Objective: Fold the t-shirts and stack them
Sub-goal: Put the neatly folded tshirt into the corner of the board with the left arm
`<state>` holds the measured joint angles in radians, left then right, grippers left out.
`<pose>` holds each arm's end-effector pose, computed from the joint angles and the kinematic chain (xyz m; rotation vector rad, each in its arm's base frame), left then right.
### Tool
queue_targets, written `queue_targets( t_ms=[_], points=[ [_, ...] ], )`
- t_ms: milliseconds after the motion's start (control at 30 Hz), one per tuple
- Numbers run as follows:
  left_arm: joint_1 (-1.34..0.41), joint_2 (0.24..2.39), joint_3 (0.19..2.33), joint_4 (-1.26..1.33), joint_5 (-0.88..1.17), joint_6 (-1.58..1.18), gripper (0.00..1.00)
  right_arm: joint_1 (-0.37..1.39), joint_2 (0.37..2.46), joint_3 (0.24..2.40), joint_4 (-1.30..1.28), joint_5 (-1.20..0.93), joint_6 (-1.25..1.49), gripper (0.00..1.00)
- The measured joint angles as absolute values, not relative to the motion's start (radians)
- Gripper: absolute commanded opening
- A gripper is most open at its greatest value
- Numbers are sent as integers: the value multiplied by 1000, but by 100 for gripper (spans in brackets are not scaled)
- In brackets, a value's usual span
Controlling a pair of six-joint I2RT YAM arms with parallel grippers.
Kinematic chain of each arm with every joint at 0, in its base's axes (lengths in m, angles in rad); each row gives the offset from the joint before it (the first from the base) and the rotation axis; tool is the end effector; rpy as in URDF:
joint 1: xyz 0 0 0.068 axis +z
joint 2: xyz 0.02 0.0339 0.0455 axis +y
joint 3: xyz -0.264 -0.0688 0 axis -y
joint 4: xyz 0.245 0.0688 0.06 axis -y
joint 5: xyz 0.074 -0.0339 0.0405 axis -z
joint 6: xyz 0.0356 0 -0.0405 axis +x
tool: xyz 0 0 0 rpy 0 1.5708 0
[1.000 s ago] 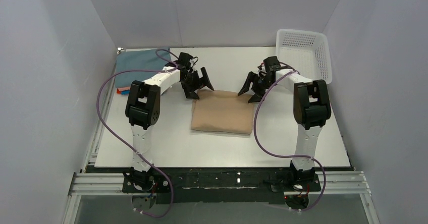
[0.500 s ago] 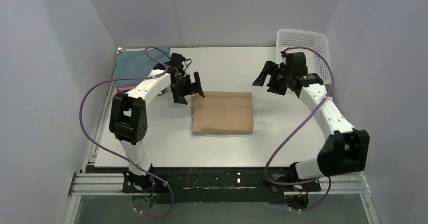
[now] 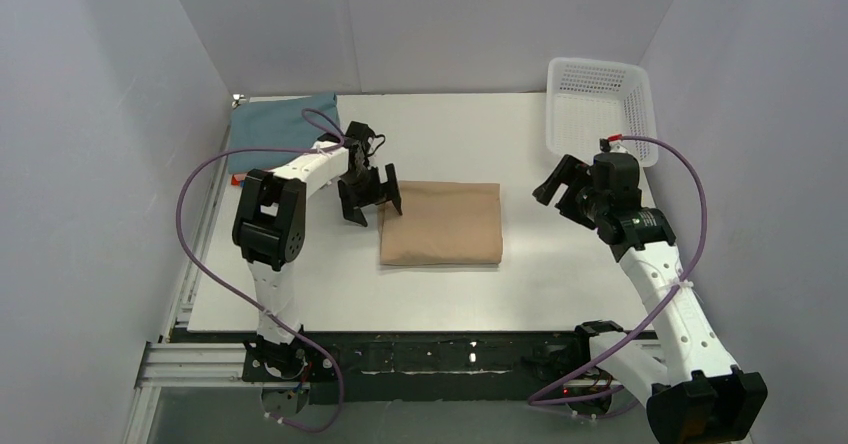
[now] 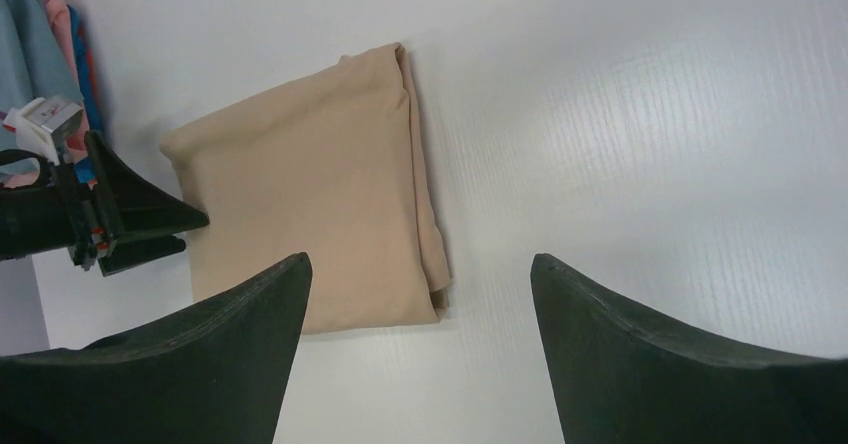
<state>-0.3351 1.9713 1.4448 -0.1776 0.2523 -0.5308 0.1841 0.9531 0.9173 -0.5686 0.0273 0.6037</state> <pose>0.4198 -0.1556 0.2151 -0.0925 2.3568 -0.7281 0.2010 0.0364 0.3176 0.4748 2.1539 0.4163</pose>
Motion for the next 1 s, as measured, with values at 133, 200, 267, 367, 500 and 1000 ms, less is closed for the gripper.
queue_targets(
  t_ms=[133, 200, 267, 367, 500, 1000],
  points=[
    [-336, 2038, 1480, -190, 265, -540, 98, 183, 939, 917, -586, 40, 603, 89],
    [-342, 2038, 1481, -183, 266, -543, 98, 183, 938, 917, -590, 49, 603, 89],
    [-356, 2039, 1481, -184, 262, -546, 95, 183, 933, 914, -590, 54, 603, 89],
    [-390, 2039, 1481, -185, 236, -553, 86, 183, 929, 908, -597, 58, 603, 89],
    [-459, 2043, 1486, -193, 152, -564, 74, 183, 929, 900, -607, 60, 602, 89],
    [-548, 2193, 1718, -370, 21, -640, 0, 177, 962, 873, -607, 60, 587, 88]
  ],
)
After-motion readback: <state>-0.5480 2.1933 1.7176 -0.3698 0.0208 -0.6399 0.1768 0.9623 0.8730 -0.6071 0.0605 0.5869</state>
